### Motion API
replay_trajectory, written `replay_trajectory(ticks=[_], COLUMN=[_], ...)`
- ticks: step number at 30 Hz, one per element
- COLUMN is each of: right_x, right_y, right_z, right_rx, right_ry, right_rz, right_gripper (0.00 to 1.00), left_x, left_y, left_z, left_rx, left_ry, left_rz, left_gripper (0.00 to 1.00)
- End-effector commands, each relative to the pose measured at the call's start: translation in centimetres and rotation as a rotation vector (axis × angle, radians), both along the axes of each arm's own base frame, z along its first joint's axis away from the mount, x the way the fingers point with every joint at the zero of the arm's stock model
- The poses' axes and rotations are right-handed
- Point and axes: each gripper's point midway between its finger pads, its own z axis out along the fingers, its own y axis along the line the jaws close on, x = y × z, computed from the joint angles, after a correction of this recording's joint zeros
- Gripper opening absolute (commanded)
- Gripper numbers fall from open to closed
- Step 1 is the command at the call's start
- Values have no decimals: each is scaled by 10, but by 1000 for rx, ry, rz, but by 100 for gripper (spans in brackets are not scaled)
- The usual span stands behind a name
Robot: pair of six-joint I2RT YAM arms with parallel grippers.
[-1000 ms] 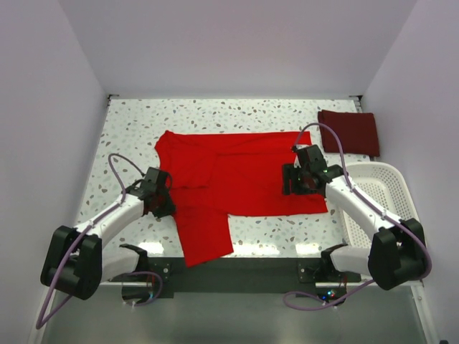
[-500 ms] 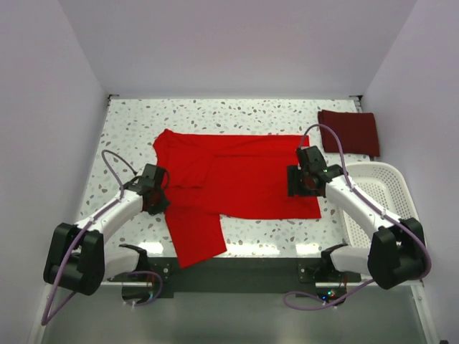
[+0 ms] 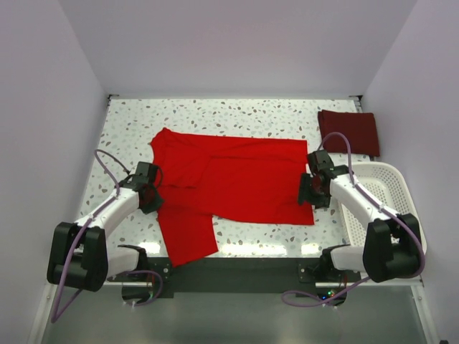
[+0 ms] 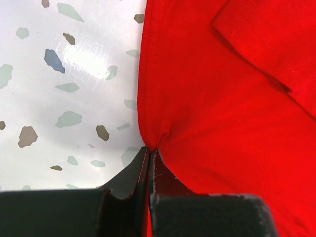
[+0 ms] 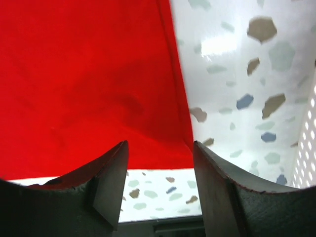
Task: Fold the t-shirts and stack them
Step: Fold the tshirt
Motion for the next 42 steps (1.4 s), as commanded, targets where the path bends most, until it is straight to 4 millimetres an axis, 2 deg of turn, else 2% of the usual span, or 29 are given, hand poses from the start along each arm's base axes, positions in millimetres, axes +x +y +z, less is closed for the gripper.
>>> replay_trajectory(ticks=[1,3,12,22,28,34,42], right_x=[-29,-33,-40,-52,-64,-62,-52], right_y=[-5,-12,-18,-14,-20,-21,-27], right_z=[-4,-2,-3,-29,-43,-50,-45], right_rx=[29,-4,-20,9,-4,9,-1], right_ry=[90,100,112,209,224,207,117], right_rz=[-74,-89,-187,-267,-326,-345,-356], right_gripper=[58,55,46,43,43,40,38], left_x=[12,13,14,17,18,19,20], left_y=[2,1,-1,-4,-6,-6,-7], left_z=[10,10,14,16,17,18,18], left_rx=[12,3,-7,-25,-33,-41,-51], left_ry=[-39,-42,-61,-81,-88,-93,-101], left_rz=[-17,-24,-30,-40,-41,-39,-45], left_gripper=[0,0,0,0,0,0,0])
